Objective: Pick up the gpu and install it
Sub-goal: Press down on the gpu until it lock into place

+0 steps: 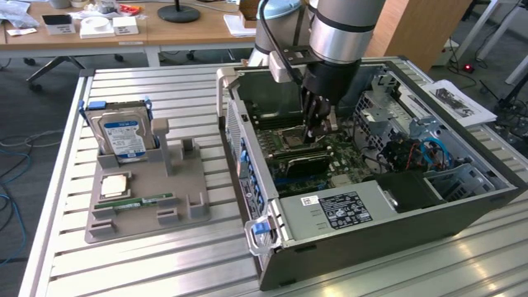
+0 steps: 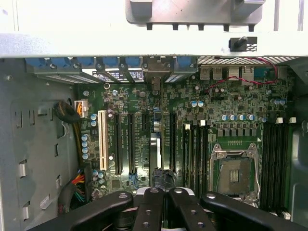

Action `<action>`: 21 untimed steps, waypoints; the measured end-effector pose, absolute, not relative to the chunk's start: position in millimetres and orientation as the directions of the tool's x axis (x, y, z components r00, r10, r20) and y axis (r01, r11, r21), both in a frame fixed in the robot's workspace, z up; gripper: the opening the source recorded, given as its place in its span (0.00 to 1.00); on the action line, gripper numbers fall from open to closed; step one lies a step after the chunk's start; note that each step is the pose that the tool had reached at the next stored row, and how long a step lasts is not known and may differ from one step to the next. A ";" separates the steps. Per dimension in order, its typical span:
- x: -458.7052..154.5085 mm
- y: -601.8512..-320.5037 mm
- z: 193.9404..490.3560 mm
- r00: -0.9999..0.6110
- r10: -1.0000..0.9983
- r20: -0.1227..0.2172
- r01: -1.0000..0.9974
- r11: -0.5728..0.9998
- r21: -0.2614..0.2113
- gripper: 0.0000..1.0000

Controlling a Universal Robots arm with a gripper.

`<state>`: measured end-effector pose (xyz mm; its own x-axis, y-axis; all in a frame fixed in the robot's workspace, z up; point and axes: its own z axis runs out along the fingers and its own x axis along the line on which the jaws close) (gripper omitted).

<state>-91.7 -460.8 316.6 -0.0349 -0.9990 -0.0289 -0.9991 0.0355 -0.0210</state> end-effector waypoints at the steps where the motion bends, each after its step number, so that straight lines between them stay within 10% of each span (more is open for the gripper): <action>1: -91.7 -460.8 316.6 -0.035 -0.999 -0.029 -0.999 0.035 -0.021 0.11; 21: -98.0 -454.0 304.3 -0.035 -0.999 -0.030 -0.999 0.036 -0.021 0.11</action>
<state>-98.0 -454.0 304.3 -0.0349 -0.9989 -0.0302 -0.9991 0.0356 -0.0209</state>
